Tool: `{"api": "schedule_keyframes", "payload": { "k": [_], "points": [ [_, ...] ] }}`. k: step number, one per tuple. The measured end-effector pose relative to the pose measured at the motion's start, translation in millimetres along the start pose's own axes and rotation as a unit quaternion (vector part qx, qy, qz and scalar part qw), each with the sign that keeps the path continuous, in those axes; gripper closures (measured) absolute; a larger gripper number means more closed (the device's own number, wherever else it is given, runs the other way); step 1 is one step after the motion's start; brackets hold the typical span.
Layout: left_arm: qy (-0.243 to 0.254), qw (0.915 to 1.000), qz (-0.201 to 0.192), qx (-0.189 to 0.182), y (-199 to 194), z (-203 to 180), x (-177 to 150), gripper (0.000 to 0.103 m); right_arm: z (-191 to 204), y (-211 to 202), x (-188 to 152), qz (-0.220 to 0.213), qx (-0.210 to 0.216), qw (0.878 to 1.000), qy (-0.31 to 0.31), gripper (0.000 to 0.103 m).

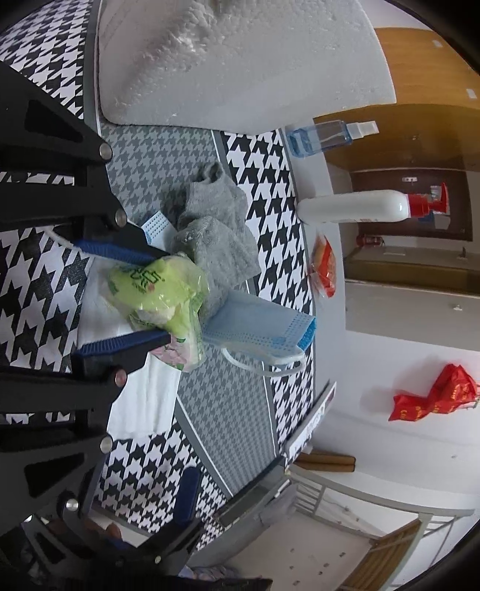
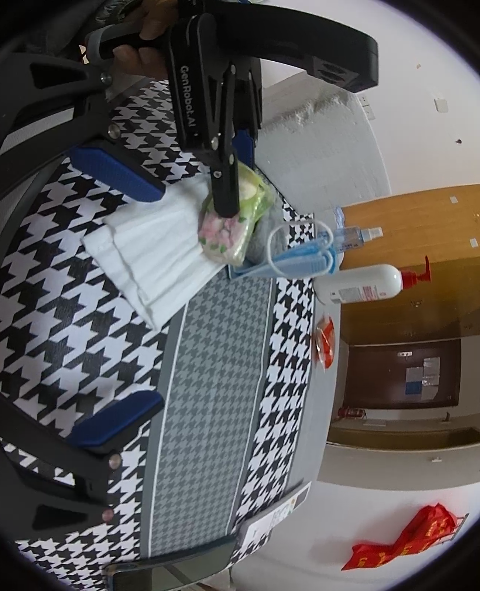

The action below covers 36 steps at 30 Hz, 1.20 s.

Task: Organize soft objects
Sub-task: 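Grasp the folded white tissue with the right gripper while the left gripper holds the bag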

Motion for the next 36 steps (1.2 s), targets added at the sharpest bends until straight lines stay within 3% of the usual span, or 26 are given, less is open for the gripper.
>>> {"api": "schedule_keyframes", "payload": {
  "k": [4,11,23,25,29,36],
  "points": [
    [0.013,0.9996,0.004,-0.027,-1,-4,-2,0.068,2,3,2,0.003,0.004,1.000,-0.005,0.000],
    [0.015,0.9993,0.009,-0.033,3,-5,-3,0.069,4,9,5,0.009,0.007,1.000,-0.010,0.000],
    [-0.002,0.9985,-0.029,-0.046,-28,13,6,0.073,16,21,23,0.009,0.026,0.999,-0.032,0.000],
    [-0.003,0.9985,-0.033,-0.044,-32,14,5,0.073,19,26,24,0.016,0.031,0.999,-0.041,0.003],
    [-0.007,0.9981,-0.046,-0.040,-41,20,1,0.073,30,37,24,0.037,0.032,0.996,-0.069,0.023],
    [-0.018,0.9978,-0.056,-0.030,-52,32,-2,0.073,37,47,21,0.061,0.031,0.993,-0.093,0.031]
  ]
}}
Point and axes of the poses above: each gripper's, at about its wrist camera, not at the fingertips, and y roughly the way its jaws point, z to its left, x to its top, the point moved 1 cm from there along y, roughly the way its jaws point, and after that the axes turned 8 degrees about -y, right-handed, at the moved point
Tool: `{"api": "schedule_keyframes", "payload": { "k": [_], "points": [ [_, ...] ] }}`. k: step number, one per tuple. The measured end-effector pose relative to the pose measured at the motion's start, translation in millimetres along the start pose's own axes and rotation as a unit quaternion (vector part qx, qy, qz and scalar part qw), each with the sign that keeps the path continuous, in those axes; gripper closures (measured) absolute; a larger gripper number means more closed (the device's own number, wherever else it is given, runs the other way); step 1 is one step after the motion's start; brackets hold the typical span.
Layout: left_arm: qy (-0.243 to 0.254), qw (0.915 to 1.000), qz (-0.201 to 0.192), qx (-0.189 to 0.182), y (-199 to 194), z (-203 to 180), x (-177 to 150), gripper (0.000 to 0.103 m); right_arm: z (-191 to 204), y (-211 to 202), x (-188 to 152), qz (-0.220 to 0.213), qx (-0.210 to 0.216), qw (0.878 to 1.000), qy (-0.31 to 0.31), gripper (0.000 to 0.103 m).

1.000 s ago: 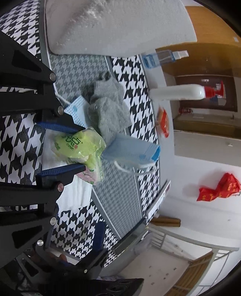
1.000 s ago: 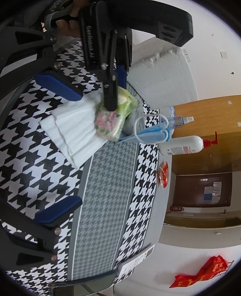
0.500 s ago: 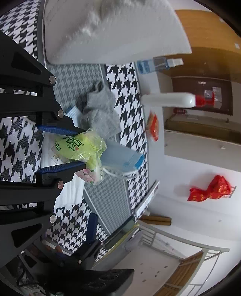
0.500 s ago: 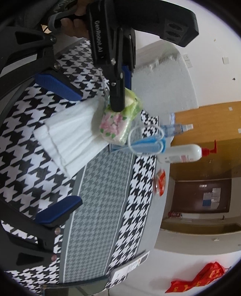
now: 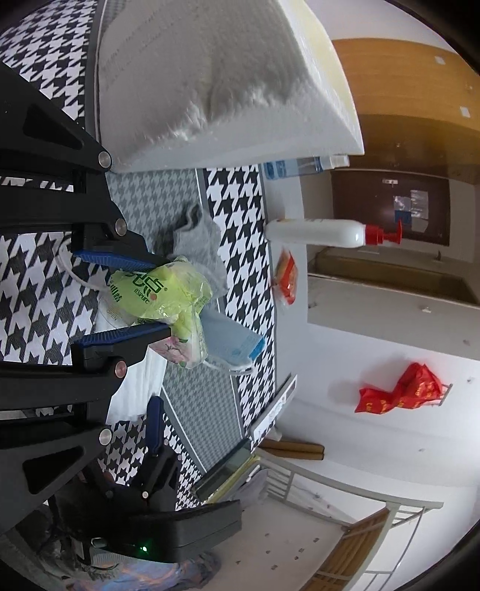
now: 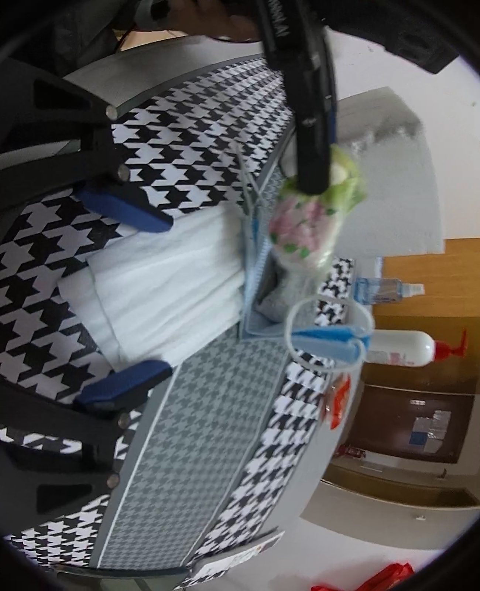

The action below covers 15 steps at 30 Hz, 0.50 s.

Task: Organize soft objects
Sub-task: 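Grasp the folded white tissue with the right gripper while the left gripper holds the bag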

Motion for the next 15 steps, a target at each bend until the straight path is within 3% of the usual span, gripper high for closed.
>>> {"api": "schedule_keyframes", "payload": {
  "k": [5,7,9,12,15],
  "points": [
    [-0.003,1.0000,-0.003,0.000,-5,2,-2,0.073,-4,3,2,0.005,-0.009,1.000,-0.004,0.041],
    [0.000,1.0000,-0.006,-0.001,-7,1,-2,0.073,-5,3,2,0.006,-0.014,1.000,0.000,0.054],
    [0.000,0.9999,-0.010,-0.002,-9,0,-1,0.073,-4,1,3,0.006,-0.017,1.000,-0.002,0.078],
    [-0.001,0.9999,-0.014,-0.003,-12,2,0,0.073,-2,-1,1,0.004,-0.020,1.000,-0.007,0.092],
    [-0.001,0.9998,-0.021,-0.003,-18,4,0,0.073,-3,-4,-1,-0.003,-0.014,1.000,0.004,0.092]
  ]
}}
Point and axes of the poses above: each gripper's, at about its wrist camera, not at the fingertips, and y roughly the way its jaws point, z to its left, x to its top, the point moved 1 cm from there along y, roughly the way its jaws point, and after that the axes turned 8 degrees about -y, right-handed, at the moved point
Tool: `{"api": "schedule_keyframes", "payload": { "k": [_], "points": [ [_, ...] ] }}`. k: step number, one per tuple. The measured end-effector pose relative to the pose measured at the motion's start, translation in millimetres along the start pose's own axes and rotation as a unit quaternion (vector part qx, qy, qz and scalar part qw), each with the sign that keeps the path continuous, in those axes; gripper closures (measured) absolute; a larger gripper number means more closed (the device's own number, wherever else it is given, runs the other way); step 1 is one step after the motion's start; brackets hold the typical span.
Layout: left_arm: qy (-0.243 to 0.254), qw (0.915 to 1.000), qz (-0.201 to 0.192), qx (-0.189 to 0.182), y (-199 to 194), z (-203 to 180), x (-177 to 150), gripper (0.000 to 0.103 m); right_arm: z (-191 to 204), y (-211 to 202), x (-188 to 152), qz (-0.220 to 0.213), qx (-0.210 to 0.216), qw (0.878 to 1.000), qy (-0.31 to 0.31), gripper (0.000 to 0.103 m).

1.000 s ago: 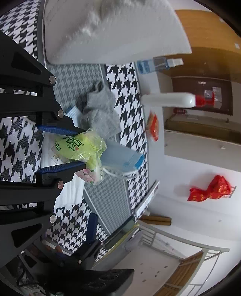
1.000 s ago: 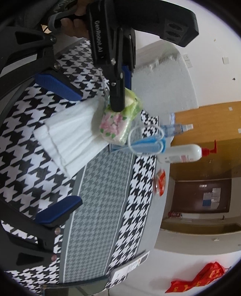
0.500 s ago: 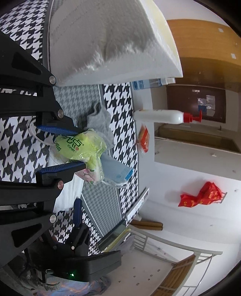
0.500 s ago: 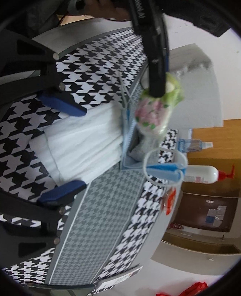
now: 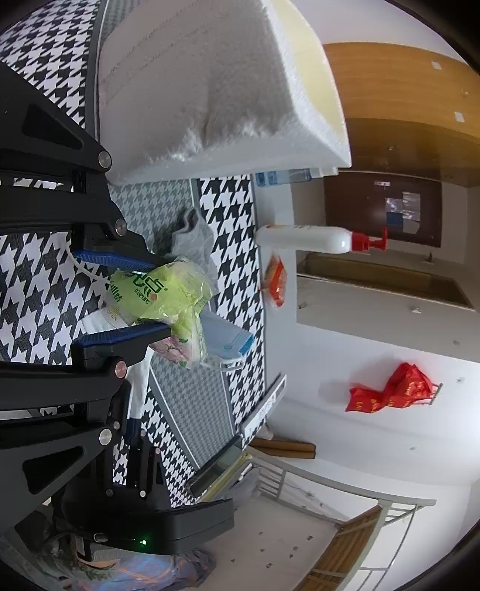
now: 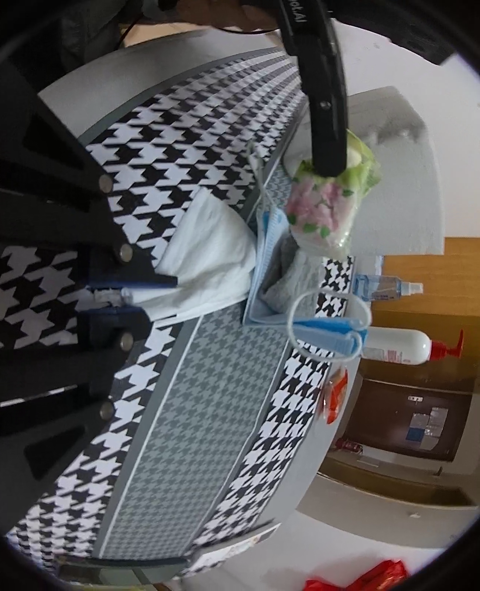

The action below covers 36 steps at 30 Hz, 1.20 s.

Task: Organize soft objects
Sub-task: 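Grasp the folded white tissue with the right gripper while the left gripper holds the bag, then lift the green bag with the left gripper while the right gripper lifts the tissue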

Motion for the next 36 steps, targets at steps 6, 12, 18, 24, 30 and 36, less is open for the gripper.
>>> {"api": "schedule_keyframes", "payload": {
  "k": [6,12,18,24,30,36],
  "points": [
    [0.002,0.9999,-0.017,0.003,-15,4,2,0.073,-4,-21,0,-0.024,-0.017,0.999,0.016,0.092],
    [0.002,0.9995,-0.032,0.002,-29,8,4,0.073,-3,-46,1,-0.048,-0.039,0.998,0.025,0.092],
    [0.002,0.9989,-0.047,0.007,-43,12,5,0.073,0,-63,5,-0.070,-0.049,0.996,0.029,0.092],
    [0.003,0.9976,-0.069,0.007,-58,13,7,0.073,7,-74,13,-0.089,-0.054,0.994,0.028,0.092],
    [0.000,0.9964,-0.084,0.008,-68,16,10,0.073,9,-87,21,-0.116,-0.052,0.991,0.034,0.092],
    [0.009,0.9974,-0.071,0.009,-66,17,4,0.073,9,-93,24,-0.133,-0.049,0.989,0.045,0.092]
  ]
}}
Point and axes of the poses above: each gripper's, at about its wrist camera, not at the fingertips, and y roughly the way its jaws point, z to its left, x to its top, the point moved 1 cm from there along y, roughly the way its jaws point, and after that the axes turned 8 degrees about -y, right-handed, at the moved point
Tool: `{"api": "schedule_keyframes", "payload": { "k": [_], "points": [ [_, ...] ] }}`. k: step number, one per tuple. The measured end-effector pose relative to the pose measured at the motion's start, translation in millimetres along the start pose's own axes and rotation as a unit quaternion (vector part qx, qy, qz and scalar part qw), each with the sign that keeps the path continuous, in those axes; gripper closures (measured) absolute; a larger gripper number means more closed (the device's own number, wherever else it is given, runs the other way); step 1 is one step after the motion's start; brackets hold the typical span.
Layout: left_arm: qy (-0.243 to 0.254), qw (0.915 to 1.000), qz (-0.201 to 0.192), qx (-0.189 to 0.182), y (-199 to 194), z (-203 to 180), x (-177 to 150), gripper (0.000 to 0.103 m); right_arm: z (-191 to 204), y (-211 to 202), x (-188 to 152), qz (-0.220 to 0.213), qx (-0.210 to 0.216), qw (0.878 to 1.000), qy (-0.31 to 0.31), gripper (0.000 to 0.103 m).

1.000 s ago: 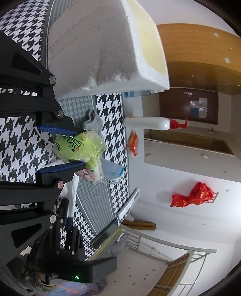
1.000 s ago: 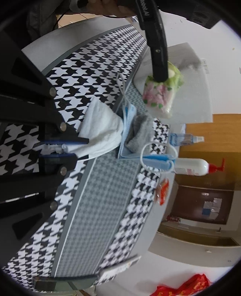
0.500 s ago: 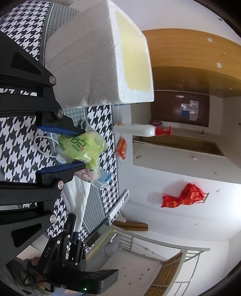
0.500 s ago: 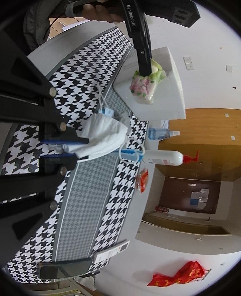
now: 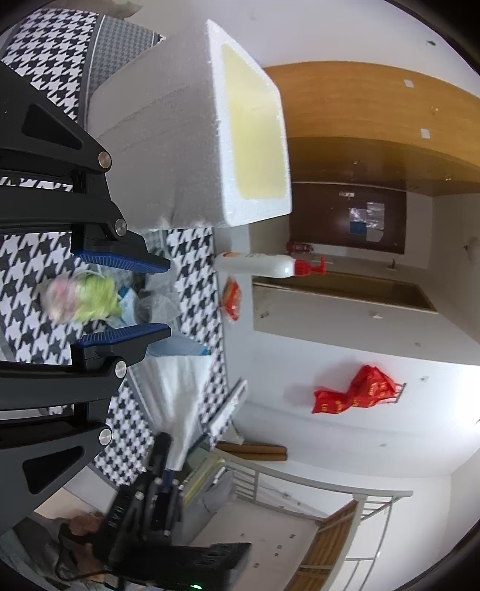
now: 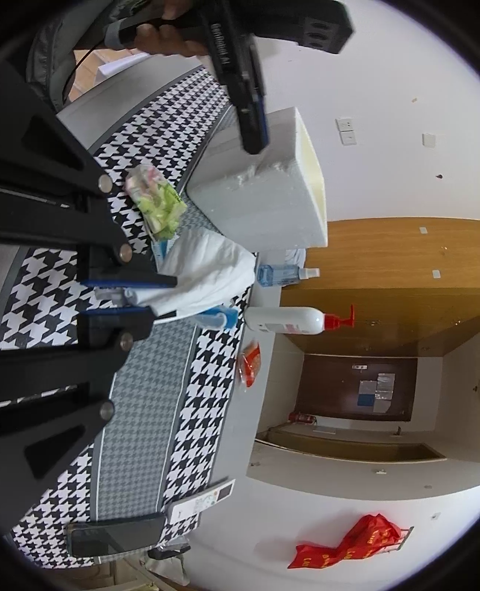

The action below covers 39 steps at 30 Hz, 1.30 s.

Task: Organize soft objects
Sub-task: 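Lift the green bag with the left gripper while the right gripper lifts the tissue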

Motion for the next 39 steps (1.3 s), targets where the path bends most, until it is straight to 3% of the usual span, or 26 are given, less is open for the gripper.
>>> {"api": "schedule_keyframes", "payload": {
  "k": [5,9,16,21,34,39],
  "points": [
    [-0.002,0.9995,0.030,0.009,14,-1,-16,0.072,-1,-6,5,-0.014,-0.003,1.000,0.005,0.092],
    [-0.002,0.9982,0.055,0.024,30,0,-30,0.059,-2,-8,7,-0.016,-0.004,1.000,0.006,0.092],
    [-0.012,0.9948,0.092,0.042,54,9,-47,0.058,-3,-9,7,-0.020,-0.004,1.000,0.006,0.092],
    [-0.017,0.9934,0.105,0.043,61,12,-54,0.046,-4,-11,7,-0.022,-0.003,1.000,0.008,0.092],
    [-0.018,0.9887,0.137,0.058,81,19,-71,0.047,0,-10,13,-0.023,0.001,1.000,0.001,0.092],
    [-0.016,0.9890,0.134,0.060,81,20,-72,0.069,0,-10,13,-0.026,0.003,1.000,0.000,0.092]
  ]
}}
Point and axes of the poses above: each gripper's, at about its wrist camera, not at the fingertips, and y roughly the way its jaws point, z to its left, x to its top, the point moved 1 cm from there along y, roughly the way its jaws point, and after that the axes turned 8 degrees about -y, right-handed, at the moved point
